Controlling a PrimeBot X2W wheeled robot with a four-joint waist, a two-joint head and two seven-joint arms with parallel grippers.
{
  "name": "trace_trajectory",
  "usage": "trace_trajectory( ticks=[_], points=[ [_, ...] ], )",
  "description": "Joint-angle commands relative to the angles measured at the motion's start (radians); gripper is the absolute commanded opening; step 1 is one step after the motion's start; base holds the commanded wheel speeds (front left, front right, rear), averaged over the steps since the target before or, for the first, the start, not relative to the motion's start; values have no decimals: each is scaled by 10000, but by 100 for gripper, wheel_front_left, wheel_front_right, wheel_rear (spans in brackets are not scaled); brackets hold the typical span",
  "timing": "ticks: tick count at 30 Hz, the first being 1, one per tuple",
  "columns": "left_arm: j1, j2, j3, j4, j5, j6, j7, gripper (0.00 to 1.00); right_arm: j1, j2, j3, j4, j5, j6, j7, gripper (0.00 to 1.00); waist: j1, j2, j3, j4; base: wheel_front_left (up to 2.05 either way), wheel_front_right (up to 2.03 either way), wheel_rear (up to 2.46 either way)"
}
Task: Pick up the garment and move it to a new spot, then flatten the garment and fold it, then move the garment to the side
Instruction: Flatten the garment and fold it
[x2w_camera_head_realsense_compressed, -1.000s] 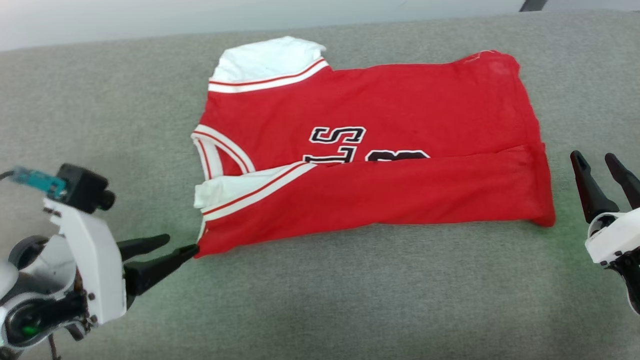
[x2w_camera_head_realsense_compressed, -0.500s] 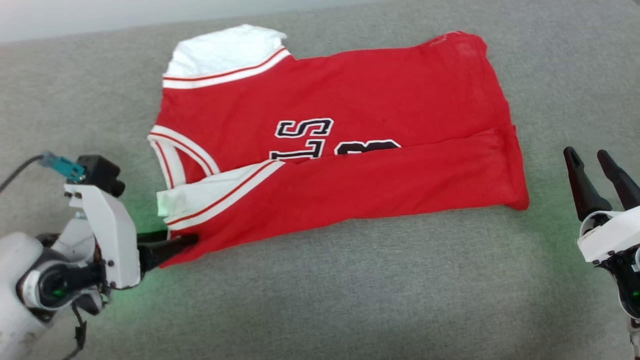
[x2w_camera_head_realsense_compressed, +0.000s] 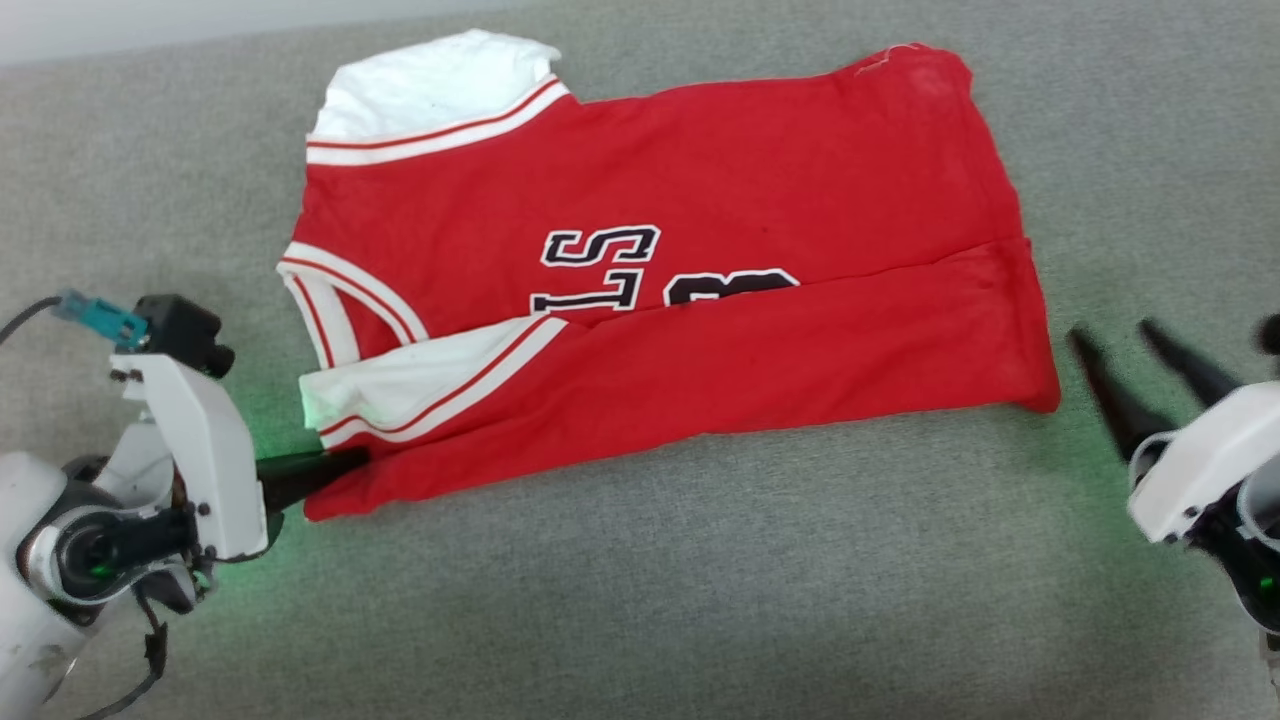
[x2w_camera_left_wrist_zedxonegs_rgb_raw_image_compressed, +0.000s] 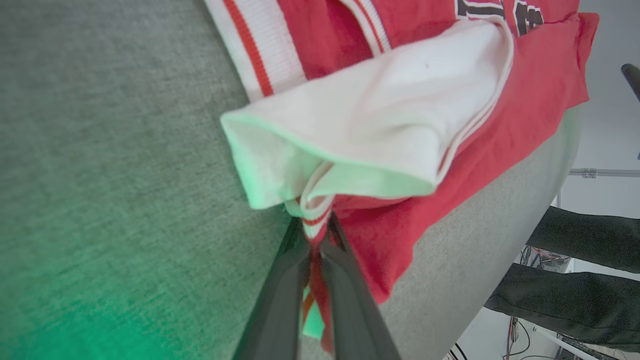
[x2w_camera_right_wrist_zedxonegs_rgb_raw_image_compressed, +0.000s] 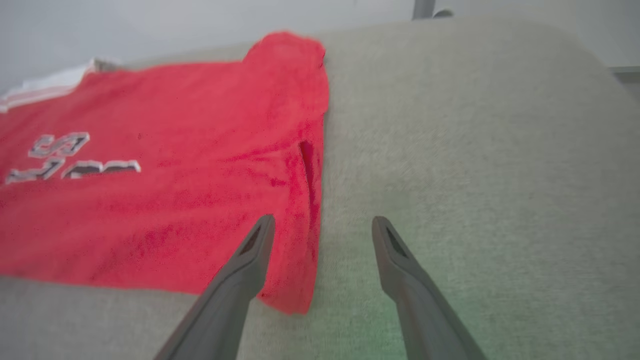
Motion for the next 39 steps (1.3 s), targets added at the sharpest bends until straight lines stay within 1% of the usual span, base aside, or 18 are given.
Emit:
trace_trajectory(
  ticks=[1, 4, 7, 11, 14, 15, 16, 17, 18, 22, 26, 32, 37, 39],
  points=[
    [74, -317, -215, 1, 154, -14, -8, 0, -212, -381, 521, -67, -63, -16, 927, 100, 0, -1, 98, 124, 0, 0, 0],
    [-77, -373, -219, -87, 339, -49, -92, 0, -469, -1026, 1358, -231, -48, -18, 2632, 100, 0, -1, 229, 240, 0, 0, 0],
    [-208, -443, -231, -211, 495, -95, -153, 0, -908, -1374, 1703, -408, 98, -16, 3745, 100, 0, -1, 391, 374, 0, 0, 0],
    [-381, -635, -162, -383, 621, -184, -367, 0, -1320, -1522, 2088, -141, -19, -16, 4744, 100, 0, -1, 625, 583, 0, 0, 0],
    [-459, -771, -192, -413, 733, -234, -474, 0, -1479, -1406, 2302, 231, -52, -16, 5041, 100, 0, -1, 742, 749, 0, 0, 0],
    [-485, -802, -199, -406, 788, -257, -520, 0, -1479, -1363, 2381, 314, -80, -16, 5064, 87, 0, -1, 761, 802, 0, 0, 0],
    [-523, -842, -201, -430, 859, -285, -605, 0, -1458, -1345, 2468, 370, -27, -15, 5098, 47, 0, -1, 776, 851, 0, 0, 0],
    [-542, -877, -158, -441, 889, -298, -740, 0, -1443, -1353, 2566, 383, 60, -13, 5120, 29, 0, -1, 781, 888, 0, 0, 0],
    [-550, -905, -115, -454, 896, -309, -839, 0, -1415, -1346, 2561, 406, 136, -13, 5079, 0, 0, -1, 776, 924, 0, 0, 0],
    [-506, -890, -77, -552, 991, -361, -1093, 0, -1252, -1527, 2357, 387, 203, -15, 4797, 0, 0, -1, 686, 1023, 0, 0, 0],
    [-210, -623, 66, -846, 1045, -418, -1582, 0, -1048, -1828, 1931, 244, 261, -18, 4417, 0, 0, -1, 461, 1078, 0, 0, 0],
    [645, 4, 118, -1614, 1022, -429, -2294, 0, -556, -2073, 1639, -68, 458, -18, 4399, 0, 0, -1, 102, 1127, 0, 0, 0],
    [1453, 513, 90, -2443, 941, -433, -2764, 0, 64, -2334, 1649, -498, 731, -18, 4618, 0, 0, -1, -156, 1178, 0, 0, 0],
    [1781, 709, 102, -2815, 893, -335, -2962, 0, 334, -2444, 1534, -632, 853, -18, 4692, 0, 0, -1, -215, 1203, 0, 0, 0]
  ],
)
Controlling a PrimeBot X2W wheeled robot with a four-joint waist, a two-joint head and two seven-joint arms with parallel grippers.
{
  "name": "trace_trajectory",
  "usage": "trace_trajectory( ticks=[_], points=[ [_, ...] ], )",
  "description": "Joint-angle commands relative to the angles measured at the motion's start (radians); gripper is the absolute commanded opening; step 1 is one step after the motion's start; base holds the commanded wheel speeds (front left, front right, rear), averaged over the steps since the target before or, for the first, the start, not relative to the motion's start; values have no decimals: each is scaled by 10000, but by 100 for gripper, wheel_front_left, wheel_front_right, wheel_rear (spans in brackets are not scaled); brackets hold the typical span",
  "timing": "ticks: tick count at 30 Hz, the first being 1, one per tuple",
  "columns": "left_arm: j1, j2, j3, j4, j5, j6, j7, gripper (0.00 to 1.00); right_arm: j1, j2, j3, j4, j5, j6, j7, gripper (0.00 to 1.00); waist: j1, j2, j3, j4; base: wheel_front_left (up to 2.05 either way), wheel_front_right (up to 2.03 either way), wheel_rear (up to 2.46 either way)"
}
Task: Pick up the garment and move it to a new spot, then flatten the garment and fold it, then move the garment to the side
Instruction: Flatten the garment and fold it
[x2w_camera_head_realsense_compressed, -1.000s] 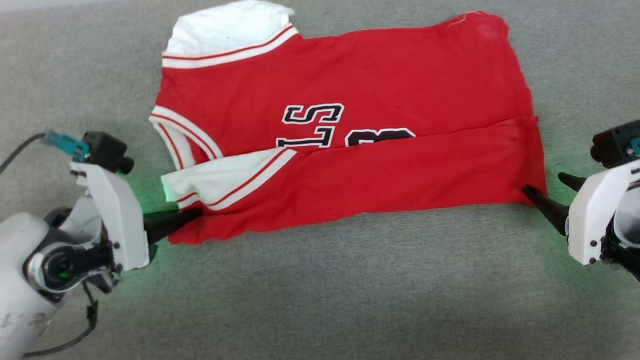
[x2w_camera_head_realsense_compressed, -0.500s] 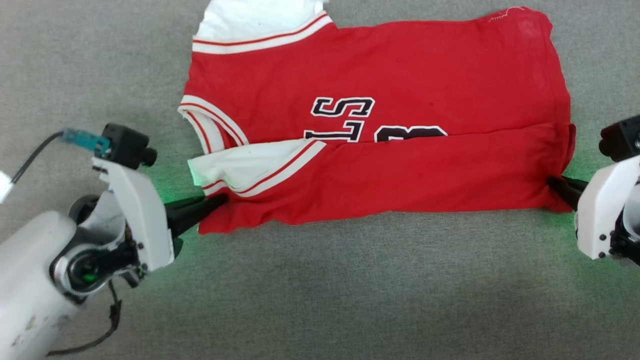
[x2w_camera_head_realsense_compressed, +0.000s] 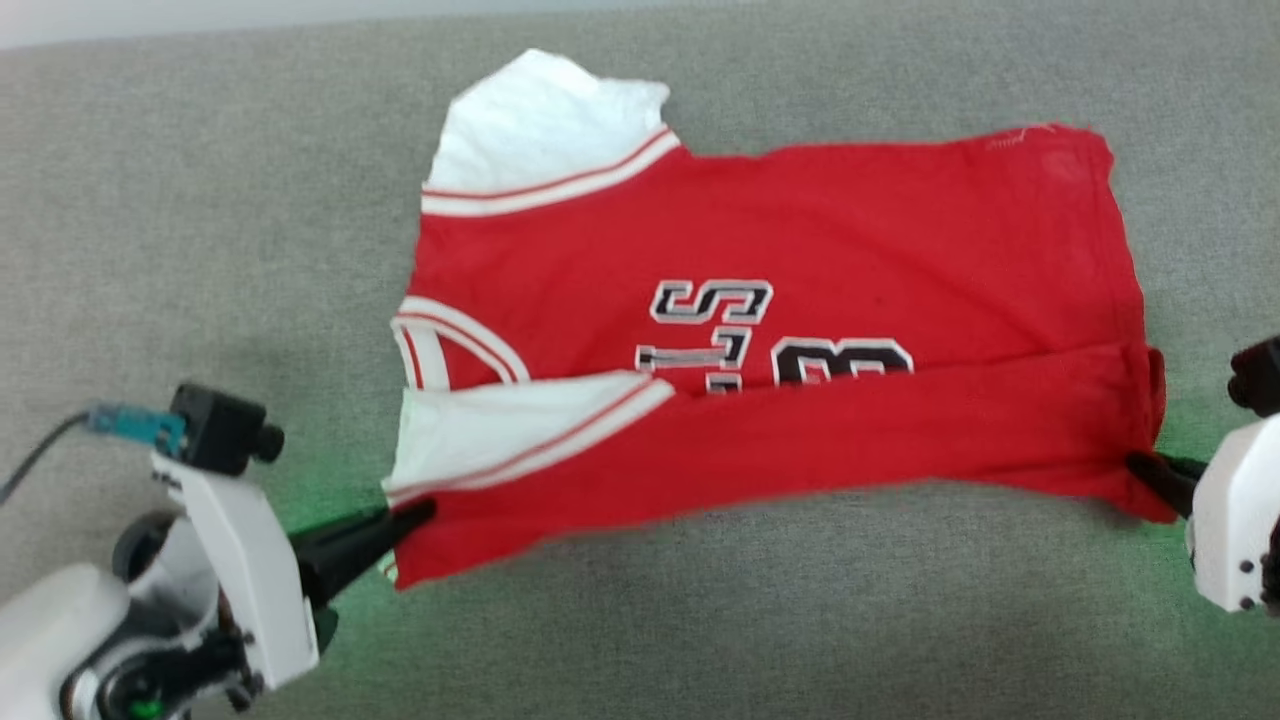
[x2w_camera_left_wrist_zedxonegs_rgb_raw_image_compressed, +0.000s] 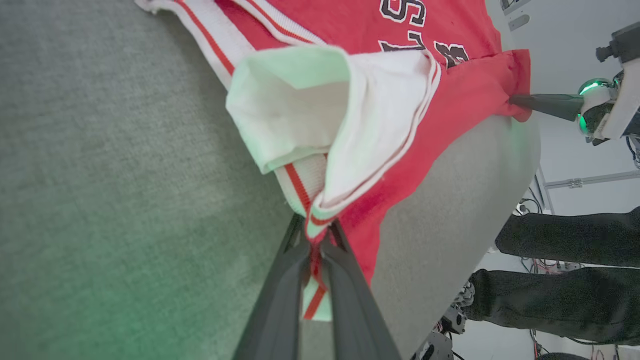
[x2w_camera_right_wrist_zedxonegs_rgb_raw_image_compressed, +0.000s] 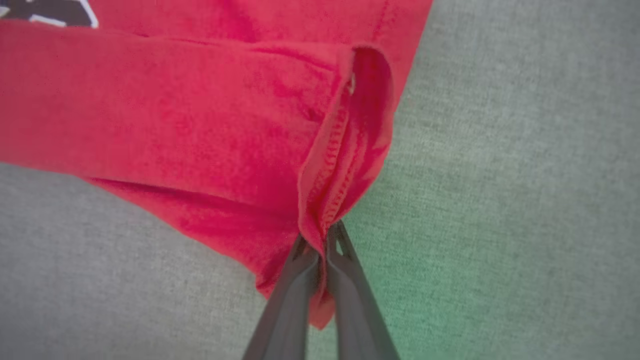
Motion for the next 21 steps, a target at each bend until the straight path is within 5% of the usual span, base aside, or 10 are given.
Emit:
trace_trajectory(
  ticks=[1, 11, 12, 13, 14, 15, 17, 21],
  points=[
    [316, 173, 7, -229, -49, 114, -135, 0, 294, -127, -124, -59, 116, -20, 80, 0, 0, 0, -94, 48, 0, 0, 0],
    [1514, 752, -153, -1778, -21, 638, -792, 0, 1279, -360, -721, -462, 131, -20, 161, 0, 0, 0, -304, 130, 0, 0, 0],
    [1534, 741, -158, -1805, 7, 648, -838, 0, 1340, -347, -754, -491, 102, -20, 137, 3, 0, 0, -320, 138, 0, 0, 0],
    [1535, 748, -161, -1817, 75, 645, -881, 0, 1366, -326, -774, -548, 54, -20, 67, 19, 0, 0, -335, 133, 0, 0, 0],
    [1531, 741, -158, -1810, 136, 650, -931, 16, 1382, -315, -834, -605, -14, -20, -55, 43, 0, 0, -350, 130, 0, 0, 0],
    [1517, 715, -129, -1766, 172, 680, -987, 42, 1420, -295, -895, -630, -80, -20, -184, 95, 0, 0, -373, 126, 0, 0, 0],
    [1484, 680, -48, -1715, 237, 738, -1143, 100, 1519, -281, -901, -798, -169, -18, -486, 100, 0, 0, -420, 122, 0, 0, 0],
    [1529, 838, 199, -1560, 224, 959, -1515, 100, 1654, -236, -1255, -1140, -412, -18, -1294, 100, 0, 0, -503, 58, 0, 0, 0]
  ],
)
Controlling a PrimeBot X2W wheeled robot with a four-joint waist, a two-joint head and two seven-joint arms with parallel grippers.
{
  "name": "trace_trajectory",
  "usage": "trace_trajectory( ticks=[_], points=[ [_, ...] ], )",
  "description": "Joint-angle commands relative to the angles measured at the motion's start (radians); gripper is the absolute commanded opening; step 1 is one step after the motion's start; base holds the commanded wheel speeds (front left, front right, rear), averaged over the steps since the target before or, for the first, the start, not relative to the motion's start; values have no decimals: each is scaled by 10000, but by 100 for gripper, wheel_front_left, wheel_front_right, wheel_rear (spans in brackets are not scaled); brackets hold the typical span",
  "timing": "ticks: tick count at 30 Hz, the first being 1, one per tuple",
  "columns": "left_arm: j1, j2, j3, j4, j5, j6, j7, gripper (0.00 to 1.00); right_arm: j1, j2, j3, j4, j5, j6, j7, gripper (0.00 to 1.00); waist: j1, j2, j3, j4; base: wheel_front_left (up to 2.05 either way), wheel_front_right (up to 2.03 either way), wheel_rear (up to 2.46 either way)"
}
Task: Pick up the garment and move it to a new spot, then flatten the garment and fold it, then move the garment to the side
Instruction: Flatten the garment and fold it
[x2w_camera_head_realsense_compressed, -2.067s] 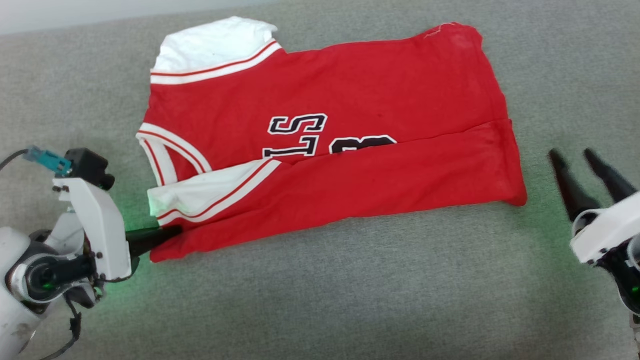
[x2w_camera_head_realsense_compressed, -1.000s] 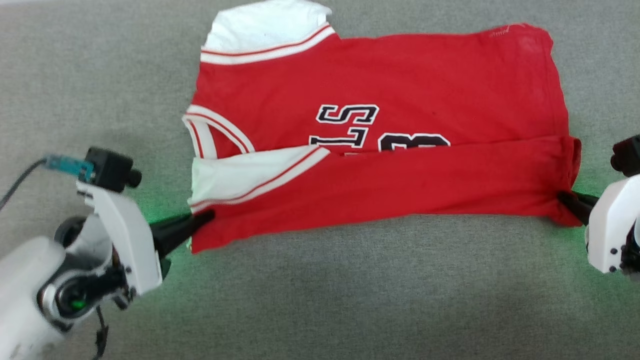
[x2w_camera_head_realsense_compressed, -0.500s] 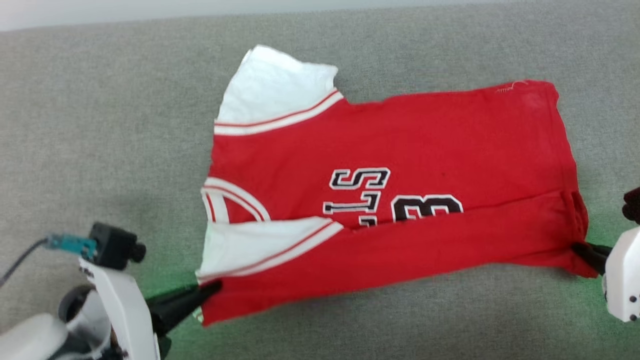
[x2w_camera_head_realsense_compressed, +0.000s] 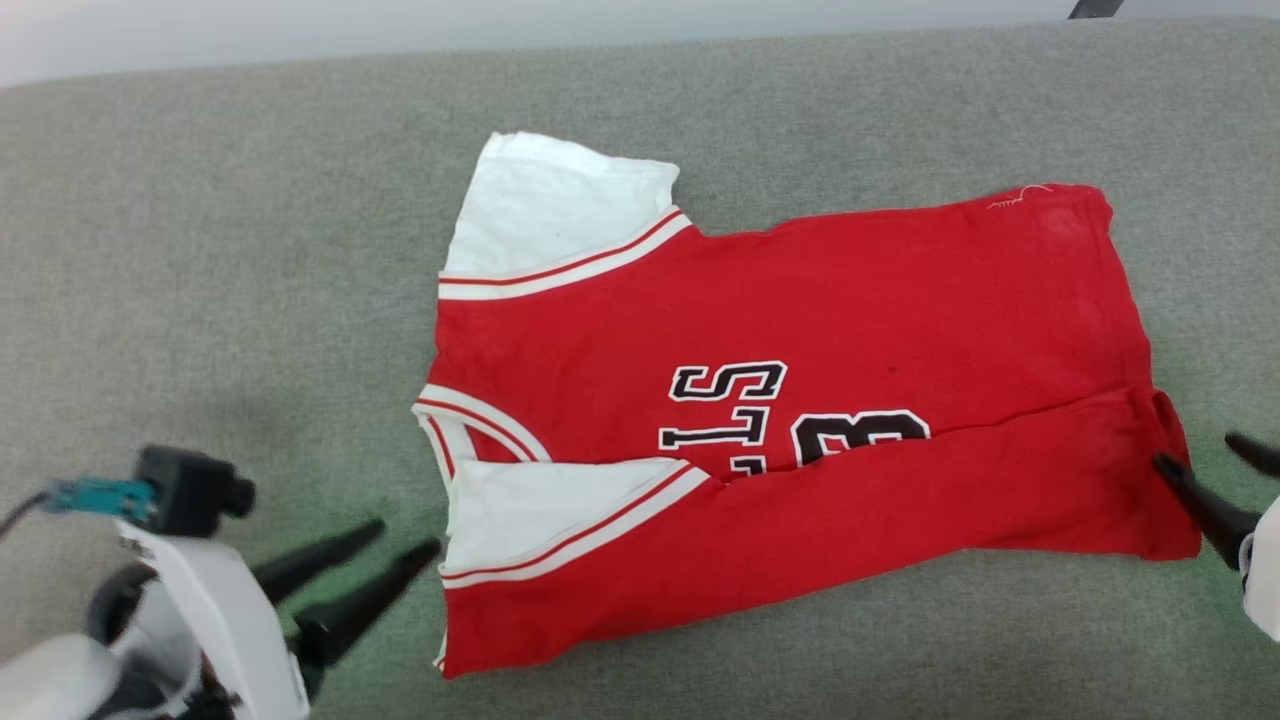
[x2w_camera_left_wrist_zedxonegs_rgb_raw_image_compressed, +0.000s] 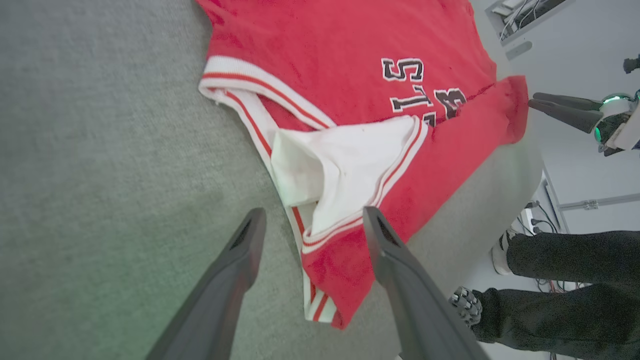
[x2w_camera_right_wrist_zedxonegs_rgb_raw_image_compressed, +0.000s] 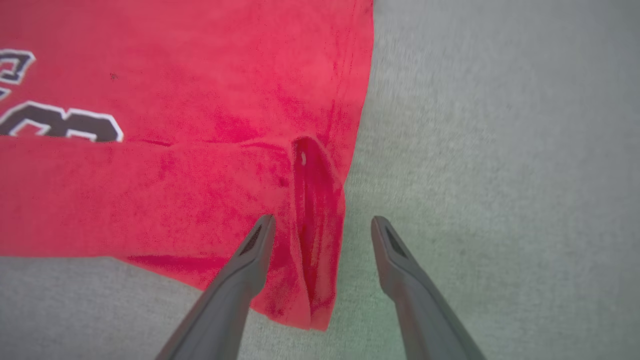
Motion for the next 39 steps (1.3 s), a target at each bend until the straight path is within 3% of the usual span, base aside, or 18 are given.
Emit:
trace_trajectory(
  ticks=[1, 5, 10, 14, 18, 26, 33, 39],
  points=[
    [45, 111, 190, 60, 69, 99, -239, 100, 134, 38, -139, -217, -205, -16, -413, 100, -1, 0, -42, -60, 0, 0, 0],
    [-226, 163, 667, 406, 290, 408, -980, 100, -97, 477, -507, -575, -836, -16, -1904, 100, -1, 0, -90, -224, 0, 0, 0],
    [-763, -420, 1004, 1582, 1344, 728, -2283, 100, -465, 1625, -493, -746, -1548, -18, -4106, 100, -1, 0, -117, -546, 0, 0, 0],
    [-1505, -1030, 1107, 2519, 1863, 540, -2787, 100, -614, 2523, -396, -679, -2099, -16, -5544, 100, -1, 0, -27, -902, 0, 0, 0],
    [-2589, -1512, 1126, 3637, 2198, 273, -2629, 100, -676, 3275, -361, -671, -2424, -16, -6391, 100, -1, 0, 214, -1321, 0, 0, 0],
    [-5353, -2239, 833, 6559, 2391, -445, -620, 100, -589, 4242, -257, -766, -2619, -16, -7135, 100, -1, 0, 916, -2380, 0, 0, 0],
    [-7324, -2286, 240, 8489, 2058, -795, 2872, 100, -593, 4513, -46, -690, -2442, -16, -7412, 100, -1, 0, 1236, -3030, 0, 0, 0],
    [-8060, -2386, -1, 9340, 1817, -869, 4553, 100, -563, 4569, 240, -701, -2385, -16, -7473, 100, -1, 0, 1415, -3285, 0, 0, 0]
  ],
)
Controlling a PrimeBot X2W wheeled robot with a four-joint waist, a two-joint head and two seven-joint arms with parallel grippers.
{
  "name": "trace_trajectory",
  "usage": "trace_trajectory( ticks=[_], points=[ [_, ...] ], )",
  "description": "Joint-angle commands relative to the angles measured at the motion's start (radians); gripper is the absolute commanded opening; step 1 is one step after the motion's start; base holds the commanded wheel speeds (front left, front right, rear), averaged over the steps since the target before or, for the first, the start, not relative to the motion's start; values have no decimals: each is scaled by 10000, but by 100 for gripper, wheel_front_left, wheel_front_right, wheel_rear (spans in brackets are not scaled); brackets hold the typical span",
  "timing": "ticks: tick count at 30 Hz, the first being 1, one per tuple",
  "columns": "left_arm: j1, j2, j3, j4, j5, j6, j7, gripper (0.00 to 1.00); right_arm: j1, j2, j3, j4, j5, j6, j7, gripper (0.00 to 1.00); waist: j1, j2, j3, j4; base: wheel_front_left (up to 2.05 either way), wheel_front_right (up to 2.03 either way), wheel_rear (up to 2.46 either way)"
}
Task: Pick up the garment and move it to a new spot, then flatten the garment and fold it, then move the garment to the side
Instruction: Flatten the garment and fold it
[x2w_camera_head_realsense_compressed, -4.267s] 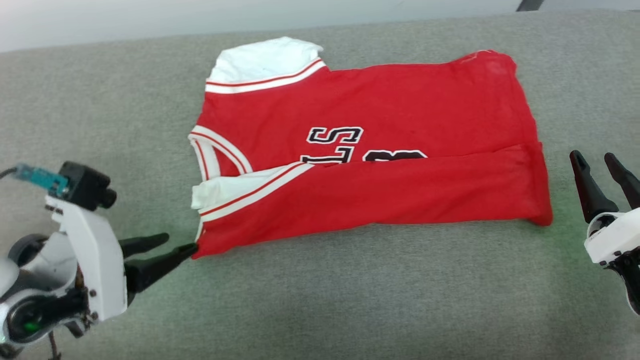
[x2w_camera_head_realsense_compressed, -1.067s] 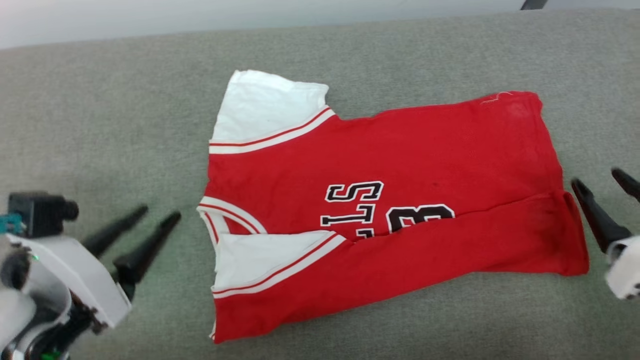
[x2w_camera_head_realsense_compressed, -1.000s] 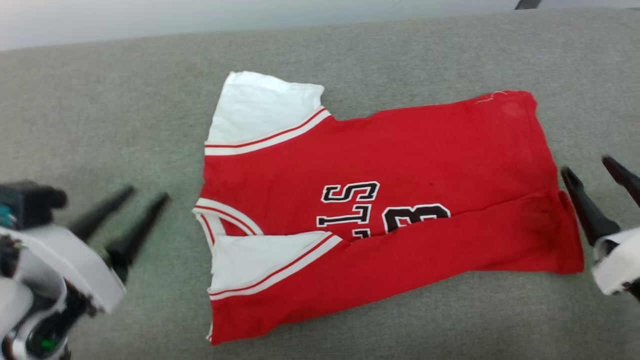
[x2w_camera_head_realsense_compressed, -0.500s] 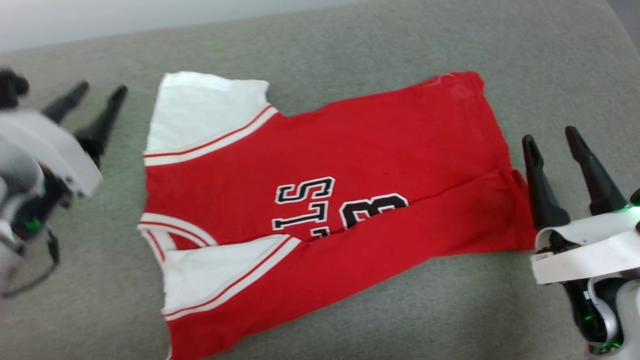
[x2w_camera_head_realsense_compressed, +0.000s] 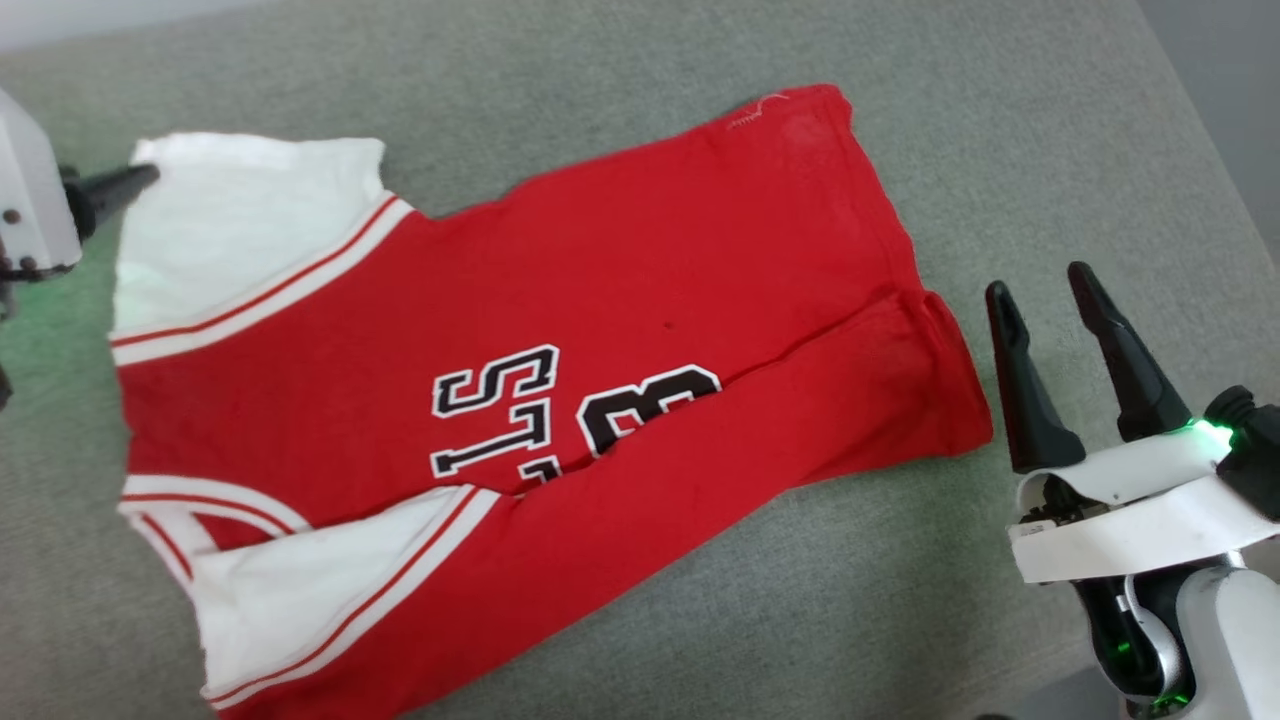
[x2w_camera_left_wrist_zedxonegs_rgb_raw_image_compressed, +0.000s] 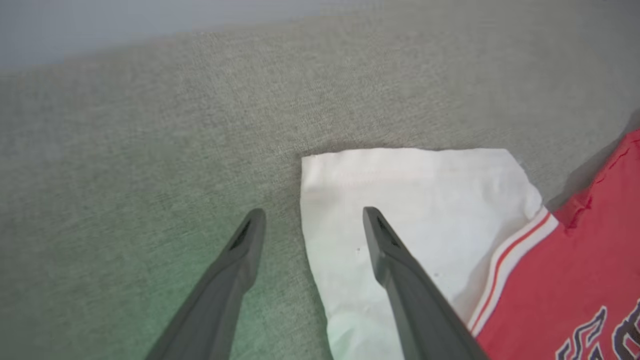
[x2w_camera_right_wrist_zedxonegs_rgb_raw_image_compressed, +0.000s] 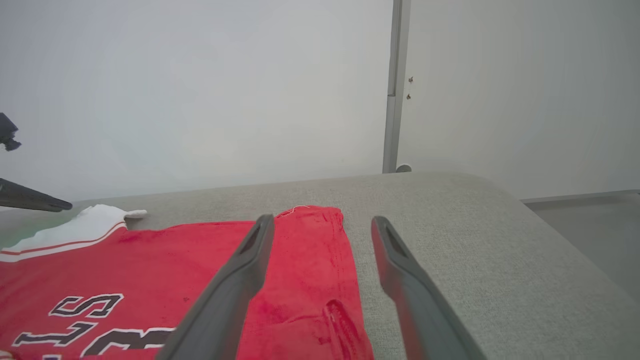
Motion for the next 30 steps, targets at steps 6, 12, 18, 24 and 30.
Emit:
trace_trajectory(
  ticks=[6, 12, 18, 24, 30],
  points=[
    [-444, -25, -382, 529, 35, -105, 1133, 100, -91, -39, 223, -86, 74, -16, -84, 100, 0, -1, 503, -371, 0, 0, 0],
    [-417, -331, -404, 463, -502, -165, 1699, 4, -372, -299, 221, -263, -33, -16, 154, 100, 0, -1, 621, -193, 0, 0, 0],
    [-474, -236, -547, -247, -627, -155, 1497, 0, -1788, -1047, 885, -163, 45, -16, 2029, 100, 0, -1, 711, 68, 0, 0, 0],
    [-922, -414, -845, -905, -489, -156, 1312, 0, -4500, -1778, 1864, 1381, 1400, -16, 5702, 100, 0, -1, 1008, 615, 0, 0, 0],
    [-1474, -675, -1174, -1302, -424, -157, 1210, 0, -7038, -2110, 2344, 3650, 1784, -16, 8041, 100, 0, -1, 1504, 1237, 0, 0, 0]
  ],
)
